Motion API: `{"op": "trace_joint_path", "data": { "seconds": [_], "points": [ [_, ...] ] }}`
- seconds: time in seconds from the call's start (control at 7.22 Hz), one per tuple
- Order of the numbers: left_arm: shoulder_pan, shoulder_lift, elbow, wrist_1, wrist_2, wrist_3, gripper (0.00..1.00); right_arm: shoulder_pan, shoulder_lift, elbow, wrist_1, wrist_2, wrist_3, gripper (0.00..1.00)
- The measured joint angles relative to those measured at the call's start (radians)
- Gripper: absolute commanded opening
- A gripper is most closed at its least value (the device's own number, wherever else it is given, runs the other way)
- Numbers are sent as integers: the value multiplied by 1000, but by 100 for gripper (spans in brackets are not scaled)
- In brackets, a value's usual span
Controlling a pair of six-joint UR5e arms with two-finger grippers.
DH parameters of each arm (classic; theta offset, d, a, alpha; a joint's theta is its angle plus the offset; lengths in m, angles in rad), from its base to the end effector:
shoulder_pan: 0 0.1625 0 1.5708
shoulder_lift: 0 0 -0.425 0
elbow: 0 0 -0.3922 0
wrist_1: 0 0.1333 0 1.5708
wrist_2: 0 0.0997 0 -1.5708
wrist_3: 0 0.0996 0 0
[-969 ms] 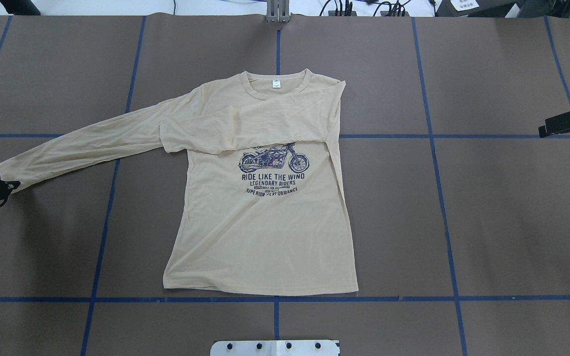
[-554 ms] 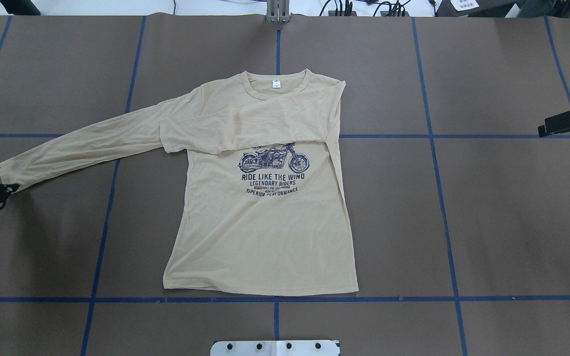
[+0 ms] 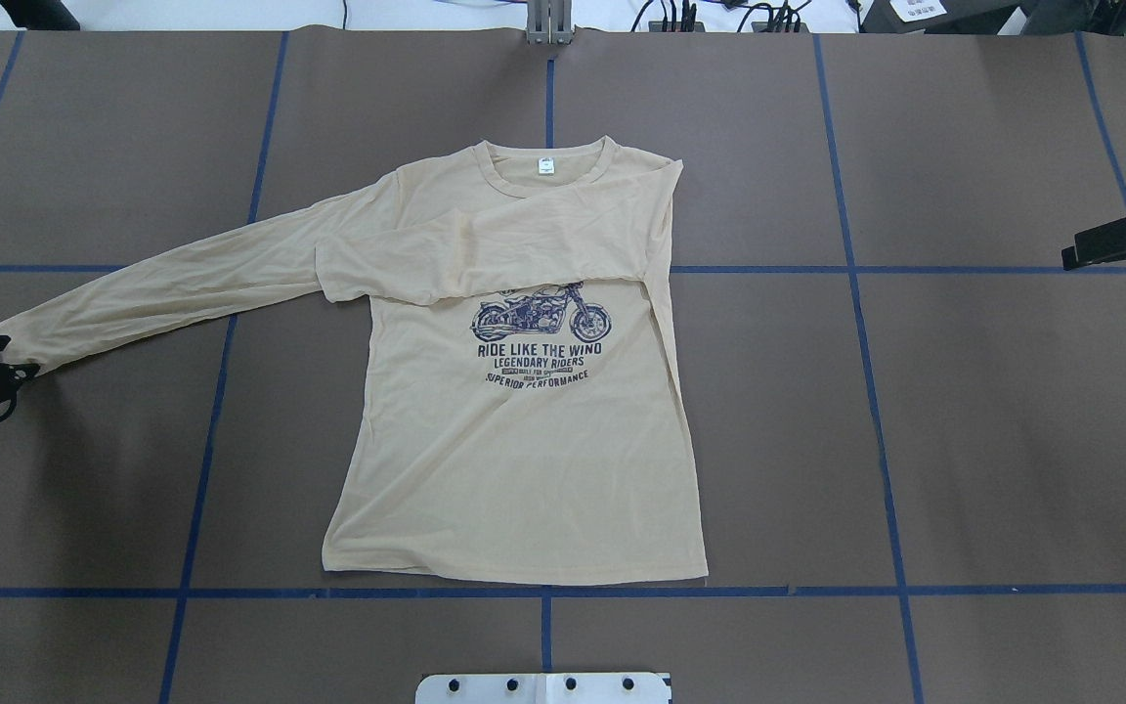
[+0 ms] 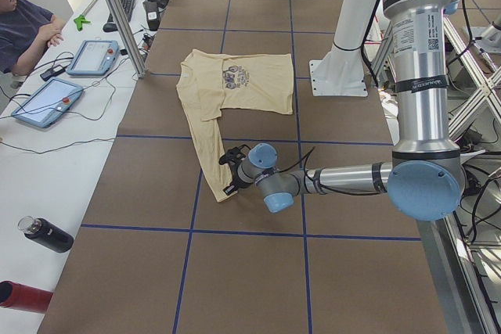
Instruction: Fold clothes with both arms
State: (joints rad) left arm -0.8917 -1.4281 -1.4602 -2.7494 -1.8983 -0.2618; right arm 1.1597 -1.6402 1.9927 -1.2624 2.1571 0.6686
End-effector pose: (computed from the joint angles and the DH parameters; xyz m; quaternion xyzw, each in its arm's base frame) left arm 0.2067 -0.4173 0.6586 0.3264 0.3296 0.2541 0.8487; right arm -0.1154 -0.4605 0.4554 0.1260 -0.3941 0.0233 0.9101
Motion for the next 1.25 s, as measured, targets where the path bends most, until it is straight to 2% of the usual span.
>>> {"op": "trace_joint_path", "data": {
  "seconds": [0.42,0.69,0.97,1.25],
  "points": [
    [-8,1,-53,24,-32,8,0,-1,5,-3,0,1,0,100],
    [-26,-45,-130,164,-87,12,0,-1,9,-9,1,1,0,100],
    [-34,-226,-188,428,-100,13,0,-2,10,-11,1,0,2,100],
    [-32,-477,-201,729,-102,4,0,-2,11,-12,1,0,3,100]
  ]
}}
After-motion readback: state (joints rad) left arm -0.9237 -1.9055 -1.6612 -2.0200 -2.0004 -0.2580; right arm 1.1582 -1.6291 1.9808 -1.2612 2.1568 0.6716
